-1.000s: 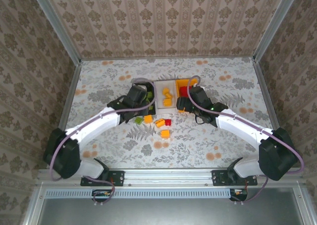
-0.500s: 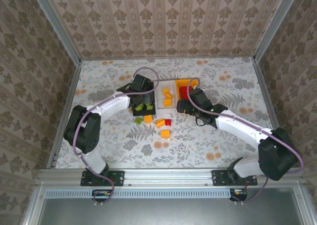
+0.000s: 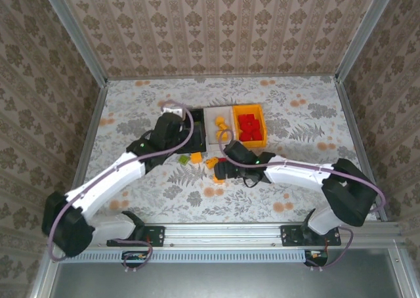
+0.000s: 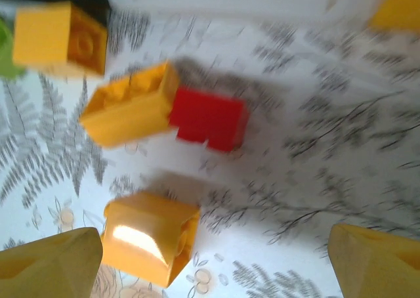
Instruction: Sort the legos into containers by color
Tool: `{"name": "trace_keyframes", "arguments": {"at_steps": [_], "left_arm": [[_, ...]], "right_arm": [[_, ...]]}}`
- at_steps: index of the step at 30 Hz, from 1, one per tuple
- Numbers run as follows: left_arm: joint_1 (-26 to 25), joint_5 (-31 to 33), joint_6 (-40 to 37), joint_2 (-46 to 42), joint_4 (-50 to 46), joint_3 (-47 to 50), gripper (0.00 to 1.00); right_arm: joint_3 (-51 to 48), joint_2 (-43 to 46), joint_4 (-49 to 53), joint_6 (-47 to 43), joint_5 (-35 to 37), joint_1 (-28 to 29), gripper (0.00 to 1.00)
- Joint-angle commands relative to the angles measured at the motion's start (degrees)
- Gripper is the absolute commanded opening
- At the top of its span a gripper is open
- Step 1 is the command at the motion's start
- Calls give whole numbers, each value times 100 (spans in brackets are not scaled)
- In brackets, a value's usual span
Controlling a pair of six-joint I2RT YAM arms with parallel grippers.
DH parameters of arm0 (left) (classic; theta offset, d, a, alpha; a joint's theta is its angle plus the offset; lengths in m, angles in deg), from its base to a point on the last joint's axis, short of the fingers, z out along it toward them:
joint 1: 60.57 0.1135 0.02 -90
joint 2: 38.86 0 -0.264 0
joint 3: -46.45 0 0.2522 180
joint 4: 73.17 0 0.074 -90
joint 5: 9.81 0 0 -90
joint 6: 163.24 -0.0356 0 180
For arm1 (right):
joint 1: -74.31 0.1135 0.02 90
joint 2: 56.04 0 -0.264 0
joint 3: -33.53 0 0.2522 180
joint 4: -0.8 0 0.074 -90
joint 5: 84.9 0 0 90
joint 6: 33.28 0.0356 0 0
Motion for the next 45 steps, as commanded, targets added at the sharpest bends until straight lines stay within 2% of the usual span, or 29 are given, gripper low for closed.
{"name": "trace_keyframes", "arguments": {"at_steps": [1,4,9,20,25,28,33,36,40,45], "left_arm": [[-155,496,370,-607,-259,596,100],[-263,795,645,-1258,-395,1191,100],[-280,938,1100,-2078,-588,2041,100],[-284,1056,1707,-2800,-992,2889,100],[-284,948,1772,-2868,-877,3105,100],[-277,924,1765,-2896,-931,3160,100],[-293,807,1818,-2954,-868,3297,100],[-307,742,1828,-2959,-829,3319,100],[-336,676,1792,-2957,-770,3290,100],[-398,641,1772,-2967,-767,3253,100]], "right_arm": [[310,-322,102,-80,84,269,90],[474,-598,170,-88,306,447,90],[719,-913,297,-124,558,554,86],[733,-1149,463,-134,523,616,57],[490,-887,356,-149,535,617,42],[372,-520,402,-219,543,603,38],[590,77,644,-481,571,454,36],[978,164,733,-661,502,121,36],[1694,-261,758,-847,367,-413,37],[2742,-1291,907,-878,372,-889,37]]}}
